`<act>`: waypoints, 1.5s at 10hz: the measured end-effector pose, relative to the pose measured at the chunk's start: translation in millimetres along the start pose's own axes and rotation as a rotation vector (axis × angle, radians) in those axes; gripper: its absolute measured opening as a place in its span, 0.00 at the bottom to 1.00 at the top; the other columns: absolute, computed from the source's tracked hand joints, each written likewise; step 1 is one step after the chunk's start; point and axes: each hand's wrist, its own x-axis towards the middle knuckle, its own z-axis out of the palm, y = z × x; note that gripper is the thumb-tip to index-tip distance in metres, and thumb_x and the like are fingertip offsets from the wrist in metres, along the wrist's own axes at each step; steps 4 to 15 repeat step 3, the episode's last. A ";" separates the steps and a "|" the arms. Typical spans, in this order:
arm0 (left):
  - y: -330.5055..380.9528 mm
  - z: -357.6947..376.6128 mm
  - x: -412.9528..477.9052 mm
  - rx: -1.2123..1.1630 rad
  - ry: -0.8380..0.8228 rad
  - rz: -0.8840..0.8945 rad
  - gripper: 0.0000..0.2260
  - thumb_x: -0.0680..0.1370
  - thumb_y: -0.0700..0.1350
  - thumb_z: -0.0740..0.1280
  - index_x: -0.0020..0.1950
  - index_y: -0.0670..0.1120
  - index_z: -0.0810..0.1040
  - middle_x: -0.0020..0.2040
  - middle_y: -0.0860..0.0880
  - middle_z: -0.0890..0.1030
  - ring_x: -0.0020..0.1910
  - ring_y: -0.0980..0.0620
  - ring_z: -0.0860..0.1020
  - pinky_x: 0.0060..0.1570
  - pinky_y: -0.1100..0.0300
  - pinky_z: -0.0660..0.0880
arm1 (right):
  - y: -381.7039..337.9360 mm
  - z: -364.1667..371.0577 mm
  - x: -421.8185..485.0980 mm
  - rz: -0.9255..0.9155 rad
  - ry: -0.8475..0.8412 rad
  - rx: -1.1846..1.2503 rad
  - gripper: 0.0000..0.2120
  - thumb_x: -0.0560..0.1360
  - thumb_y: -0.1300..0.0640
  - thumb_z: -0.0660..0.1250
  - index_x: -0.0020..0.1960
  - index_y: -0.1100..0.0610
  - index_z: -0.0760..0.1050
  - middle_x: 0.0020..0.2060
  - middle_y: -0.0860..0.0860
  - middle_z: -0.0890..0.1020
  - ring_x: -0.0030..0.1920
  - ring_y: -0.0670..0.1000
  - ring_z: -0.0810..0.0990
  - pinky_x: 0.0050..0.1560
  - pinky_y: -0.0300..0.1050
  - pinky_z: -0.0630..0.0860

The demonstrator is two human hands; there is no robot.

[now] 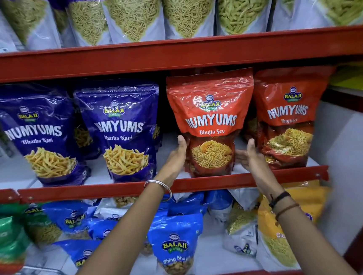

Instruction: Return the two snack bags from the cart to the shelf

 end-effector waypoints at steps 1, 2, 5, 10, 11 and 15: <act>1.8 -3.9 -11.4 0.058 -0.020 0.016 0.30 0.76 0.62 0.39 0.72 0.51 0.61 0.74 0.44 0.64 0.73 0.44 0.61 0.70 0.49 0.60 | 5.0 -1.6 -8.6 -0.017 -0.005 -0.019 0.39 0.69 0.28 0.46 0.59 0.55 0.76 0.59 0.52 0.80 0.60 0.50 0.77 0.66 0.50 0.68; 0.2 -5.2 -22.9 0.010 -0.044 0.045 0.29 0.76 0.63 0.41 0.72 0.52 0.61 0.74 0.46 0.65 0.73 0.46 0.62 0.70 0.48 0.63 | -2.2 2.6 -21.0 -0.019 0.017 -0.056 0.36 0.71 0.29 0.48 0.62 0.54 0.75 0.63 0.53 0.77 0.64 0.51 0.74 0.70 0.54 0.65; -10.5 -4.4 -40.0 -0.003 0.097 0.207 0.25 0.78 0.58 0.48 0.71 0.46 0.63 0.72 0.47 0.67 0.68 0.55 0.64 0.68 0.61 0.59 | 12.1 1.9 -59.8 -0.110 0.211 -0.063 0.25 0.77 0.41 0.51 0.60 0.55 0.77 0.61 0.53 0.78 0.63 0.50 0.74 0.66 0.49 0.68; -10.5 -4.4 -40.0 -0.003 0.097 0.207 0.25 0.78 0.58 0.48 0.71 0.46 0.63 0.72 0.47 0.67 0.68 0.55 0.64 0.68 0.61 0.59 | 12.1 1.9 -59.8 -0.110 0.211 -0.063 0.25 0.77 0.41 0.51 0.60 0.55 0.77 0.61 0.53 0.78 0.63 0.50 0.74 0.66 0.49 0.68; -10.5 -4.4 -40.0 -0.003 0.097 0.207 0.25 0.78 0.58 0.48 0.71 0.46 0.63 0.72 0.47 0.67 0.68 0.55 0.64 0.68 0.61 0.59 | 12.1 1.9 -59.8 -0.110 0.211 -0.063 0.25 0.77 0.41 0.51 0.60 0.55 0.77 0.61 0.53 0.78 0.63 0.50 0.74 0.66 0.49 0.68; -10.5 -4.4 -40.0 -0.003 0.097 0.207 0.25 0.78 0.58 0.48 0.71 0.46 0.63 0.72 0.47 0.67 0.68 0.55 0.64 0.68 0.61 0.59 | 12.1 1.9 -59.8 -0.110 0.211 -0.063 0.25 0.77 0.41 0.51 0.60 0.55 0.77 0.61 0.53 0.78 0.63 0.50 0.74 0.66 0.49 0.68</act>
